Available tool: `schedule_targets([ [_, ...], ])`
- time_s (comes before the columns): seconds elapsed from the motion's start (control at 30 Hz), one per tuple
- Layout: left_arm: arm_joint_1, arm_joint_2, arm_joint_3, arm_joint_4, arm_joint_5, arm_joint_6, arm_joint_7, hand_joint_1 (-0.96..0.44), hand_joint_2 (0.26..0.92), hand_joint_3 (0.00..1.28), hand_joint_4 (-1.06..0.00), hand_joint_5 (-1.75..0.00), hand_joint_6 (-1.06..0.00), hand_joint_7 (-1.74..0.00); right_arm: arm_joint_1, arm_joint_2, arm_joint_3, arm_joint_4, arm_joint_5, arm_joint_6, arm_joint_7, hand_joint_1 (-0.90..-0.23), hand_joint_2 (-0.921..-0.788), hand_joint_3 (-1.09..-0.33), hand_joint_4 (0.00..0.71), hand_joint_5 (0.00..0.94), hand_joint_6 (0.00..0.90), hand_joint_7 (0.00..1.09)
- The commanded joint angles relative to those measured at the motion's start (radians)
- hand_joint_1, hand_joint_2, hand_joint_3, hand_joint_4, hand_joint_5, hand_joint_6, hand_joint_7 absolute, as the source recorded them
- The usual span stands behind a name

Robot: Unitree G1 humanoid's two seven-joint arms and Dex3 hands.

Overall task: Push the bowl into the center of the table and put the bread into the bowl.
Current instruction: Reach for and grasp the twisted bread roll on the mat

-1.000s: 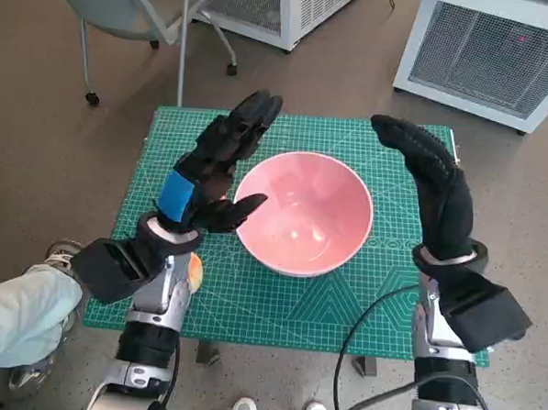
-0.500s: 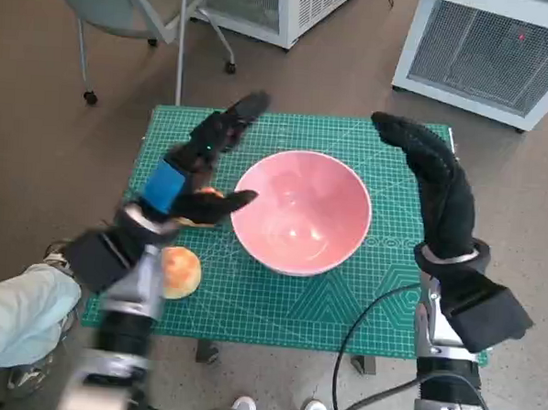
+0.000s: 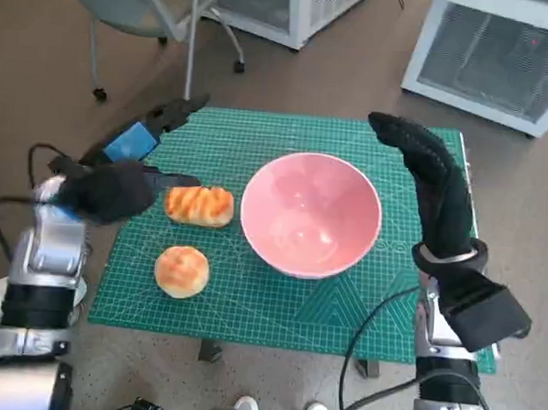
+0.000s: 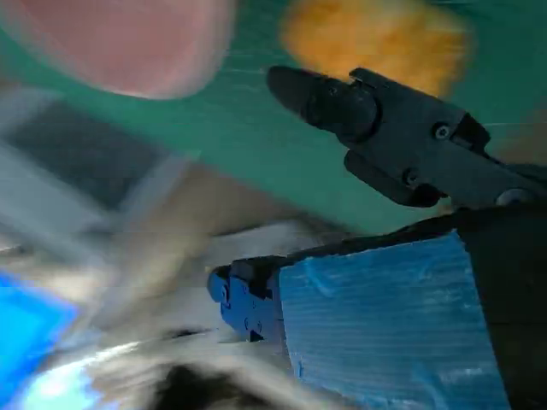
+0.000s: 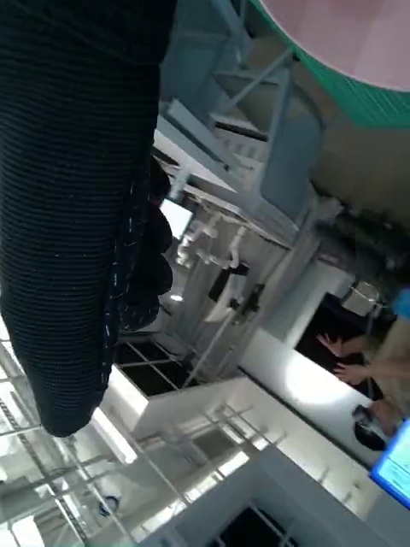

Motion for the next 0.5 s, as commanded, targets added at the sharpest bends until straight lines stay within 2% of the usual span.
schedule_targets([
  [0.03, -0.065, -0.009, -0.070, 0.038, 0.055, 0.089, 0.007, -0.09, 0.744, 0.00, 0.00, 0.00, -0.19, -0.02, 0.014, 0.002, 0.003, 0.032, 0.010, 0.014, 0.002, -0.748, -0.921, -0.768, 0.204, 0.000, -0.001, 0.56],
  [0.2, -0.071, -0.005, -0.087, 0.038, 0.048, 0.107, 0.013, -0.09, 0.741, 0.00, 0.00, 0.00, -0.19, -0.01, 0.013, 0.002, 0.004, 0.036, 0.010, 0.011, 0.002, -0.748, -0.921, -0.769, 0.203, 0.000, -0.001, 0.55],
  [0.33, -0.106, -0.057, -0.156, 0.179, 0.066, 0.135, -0.004, -0.06, 0.743, 0.00, -0.03, -0.01, -0.22, -0.02, 0.010, 0.004, 0.002, 0.040, 0.018, 0.016, 0.002, -0.746, -0.921, -0.769, 0.198, 0.000, -0.001, 0.55],
  [0.5, -0.137, -0.080, -0.207, 0.270, 0.081, 0.134, 0.015, -0.06, 0.745, 0.00, -0.06, -0.02, -0.24, -0.02, 0.010, 0.005, 0.004, 0.042, 0.018, 0.016, 0.001, -0.743, -0.921, -0.770, 0.196, 0.000, -0.001, 0.55],
])
